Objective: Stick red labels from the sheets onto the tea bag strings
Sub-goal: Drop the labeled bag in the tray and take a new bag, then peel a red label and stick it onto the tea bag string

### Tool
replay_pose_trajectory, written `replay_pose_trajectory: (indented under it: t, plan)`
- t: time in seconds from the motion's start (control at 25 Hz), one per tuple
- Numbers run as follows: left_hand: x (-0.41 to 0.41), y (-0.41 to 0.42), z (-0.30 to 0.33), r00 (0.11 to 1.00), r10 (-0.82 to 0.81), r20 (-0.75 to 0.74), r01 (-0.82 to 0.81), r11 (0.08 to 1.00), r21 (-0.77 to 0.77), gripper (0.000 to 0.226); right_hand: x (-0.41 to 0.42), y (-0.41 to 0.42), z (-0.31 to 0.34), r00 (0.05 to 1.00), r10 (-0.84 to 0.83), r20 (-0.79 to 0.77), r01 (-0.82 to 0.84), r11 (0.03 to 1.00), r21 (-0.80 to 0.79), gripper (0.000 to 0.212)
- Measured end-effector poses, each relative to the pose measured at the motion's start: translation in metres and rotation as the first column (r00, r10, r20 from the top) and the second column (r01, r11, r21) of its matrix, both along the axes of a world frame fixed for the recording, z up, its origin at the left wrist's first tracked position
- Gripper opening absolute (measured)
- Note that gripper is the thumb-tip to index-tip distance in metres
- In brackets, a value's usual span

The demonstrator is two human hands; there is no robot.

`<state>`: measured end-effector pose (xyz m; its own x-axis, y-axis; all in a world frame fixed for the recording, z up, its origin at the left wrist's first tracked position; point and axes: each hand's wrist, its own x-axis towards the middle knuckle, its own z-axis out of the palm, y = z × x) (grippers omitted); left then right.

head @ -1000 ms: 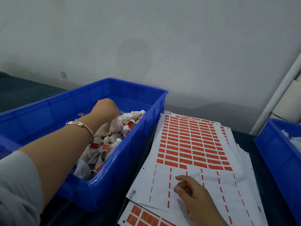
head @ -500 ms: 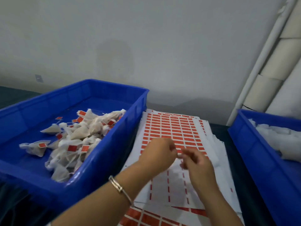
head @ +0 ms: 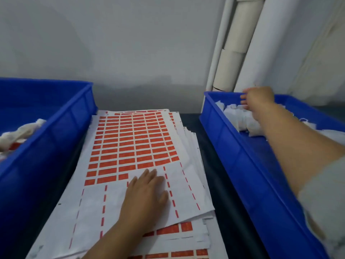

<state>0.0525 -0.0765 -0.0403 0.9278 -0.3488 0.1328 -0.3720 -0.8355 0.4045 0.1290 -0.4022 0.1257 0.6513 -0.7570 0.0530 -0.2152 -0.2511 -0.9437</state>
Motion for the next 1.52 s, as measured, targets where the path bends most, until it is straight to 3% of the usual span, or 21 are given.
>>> replay_pose_trajectory:
  t: [0.16,0.24,0.36,0.44,0.52,0.64,0.68,0.84,0.96,1.16,1.24,1.36,1.44,1.52]
  plan:
    - [-0.001,-0.007,0.001,0.999,0.044,0.003,-0.044,0.999,0.023,0.053,0.009,-0.047,-0.047,0.933,0.073,-0.352,-0.138,0.977,-0.165,0.037]
    - [-0.001,-0.008,-0.001,0.997,0.071,-0.012,-0.071,0.997,0.024,0.054,0.024,-0.041,-0.06,0.883,0.158,-0.443,-0.281,0.932,-0.23,0.045]
    - [0.004,-0.008,-0.005,0.996,0.084,-0.029,-0.083,0.996,0.039,0.055,0.045,-0.025,-0.064,0.757,0.138,-0.639,-0.523,0.714,-0.465,0.043]
    - [0.006,-0.009,-0.006,0.996,0.088,-0.031,-0.087,0.995,0.044,0.054,0.054,-0.025,-0.066,0.704,0.137,-0.697,-0.585,0.67,-0.458,0.05]
    - [0.006,-0.009,-0.006,0.996,0.085,-0.034,-0.083,0.995,0.058,0.053,0.054,-0.03,-0.071,0.719,0.219,-0.66,-0.579,0.714,-0.394,0.047]
    - [0.006,-0.009,-0.005,0.996,0.077,-0.038,-0.074,0.995,0.065,0.052,0.052,-0.029,-0.076,0.8,0.355,-0.484,-0.524,0.807,-0.272,0.02]
    - [0.006,-0.009,-0.005,0.996,0.077,-0.036,-0.075,0.995,0.061,0.052,0.053,-0.026,-0.075,0.832,0.356,-0.425,-0.493,0.825,-0.274,0.021]
    - [0.006,-0.008,-0.006,0.996,0.083,-0.025,-0.081,0.995,0.051,0.053,0.049,-0.023,-0.07,0.924,0.237,-0.299,-0.34,0.868,-0.362,0.015]
    - [0.006,-0.009,-0.007,0.997,0.075,-0.028,-0.074,0.997,0.034,0.053,0.034,-0.026,-0.047,0.987,0.121,-0.105,-0.151,0.921,-0.359,0.014]
    - [0.005,-0.009,-0.004,0.995,0.061,-0.075,-0.064,0.997,-0.034,0.05,0.009,0.005,0.011,0.984,0.106,0.144,-0.046,0.928,-0.37,0.011]
    - [0.002,-0.007,0.006,0.993,0.054,-0.104,-0.067,0.989,-0.128,0.044,-0.001,0.034,0.032,0.968,0.146,0.206,-0.062,0.929,-0.365,0.006]
    - [-0.001,0.002,0.034,0.992,0.007,-0.126,-0.065,0.885,-0.46,0.029,-0.011,0.096,0.038,0.951,0.236,0.2,-0.169,0.938,-0.301,0.01]
    - [0.004,0.013,0.058,0.998,0.01,-0.068,-0.049,0.796,-0.604,0.033,-0.017,0.141,0.021,0.936,0.321,0.144,-0.288,0.934,-0.209,0.012]
    - [0.013,0.026,0.074,0.992,0.071,-0.102,-0.122,0.711,-0.693,0.047,-0.027,0.186,-0.009,0.915,0.4,0.047,-0.39,0.909,-0.148,0.013]
